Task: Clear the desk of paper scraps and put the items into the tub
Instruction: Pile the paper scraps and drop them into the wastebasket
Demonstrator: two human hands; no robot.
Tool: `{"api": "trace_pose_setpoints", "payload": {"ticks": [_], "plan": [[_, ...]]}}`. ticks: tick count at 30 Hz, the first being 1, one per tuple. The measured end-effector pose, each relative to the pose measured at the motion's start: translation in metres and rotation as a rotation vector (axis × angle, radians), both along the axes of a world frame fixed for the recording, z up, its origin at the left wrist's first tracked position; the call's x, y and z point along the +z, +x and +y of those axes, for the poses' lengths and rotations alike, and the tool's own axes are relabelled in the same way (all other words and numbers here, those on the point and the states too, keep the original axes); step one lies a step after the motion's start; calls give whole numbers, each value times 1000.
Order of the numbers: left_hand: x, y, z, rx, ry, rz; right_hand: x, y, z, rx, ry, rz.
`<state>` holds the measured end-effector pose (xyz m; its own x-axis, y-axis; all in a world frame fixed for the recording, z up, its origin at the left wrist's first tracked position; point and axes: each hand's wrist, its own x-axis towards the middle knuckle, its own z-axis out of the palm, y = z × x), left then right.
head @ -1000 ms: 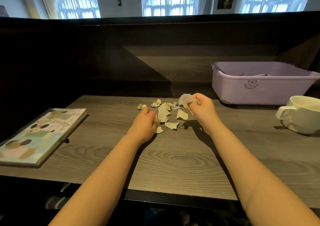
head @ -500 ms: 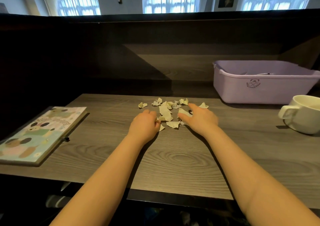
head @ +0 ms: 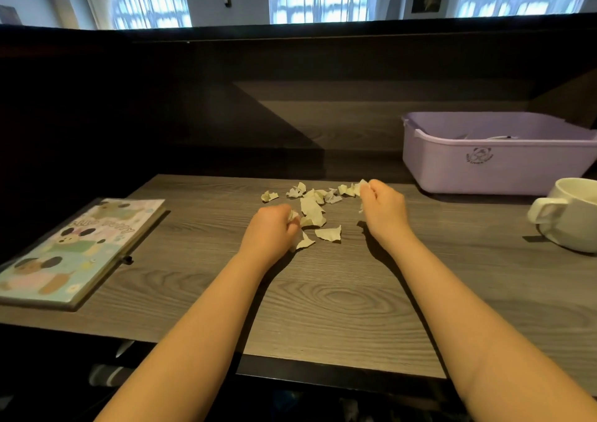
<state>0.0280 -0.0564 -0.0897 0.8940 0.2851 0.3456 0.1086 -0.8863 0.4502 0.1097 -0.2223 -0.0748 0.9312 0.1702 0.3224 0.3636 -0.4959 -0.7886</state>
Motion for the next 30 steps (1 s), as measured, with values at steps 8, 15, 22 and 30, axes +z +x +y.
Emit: {"api": "trace_pose_setpoints", "payload": {"ticks": [8,15,22,30], "plan": [[13,-7,2,22,-243,-86,21,-13,5,202,58,96],[20,-20,-6,-100,101,298,7,-15,7,314,-652,49],[14,-14,-12,-38,309,349,7,-17,11,336,-744,38],[13,-11,-14,-32,346,360,6,-20,11,331,-757,11]]}}
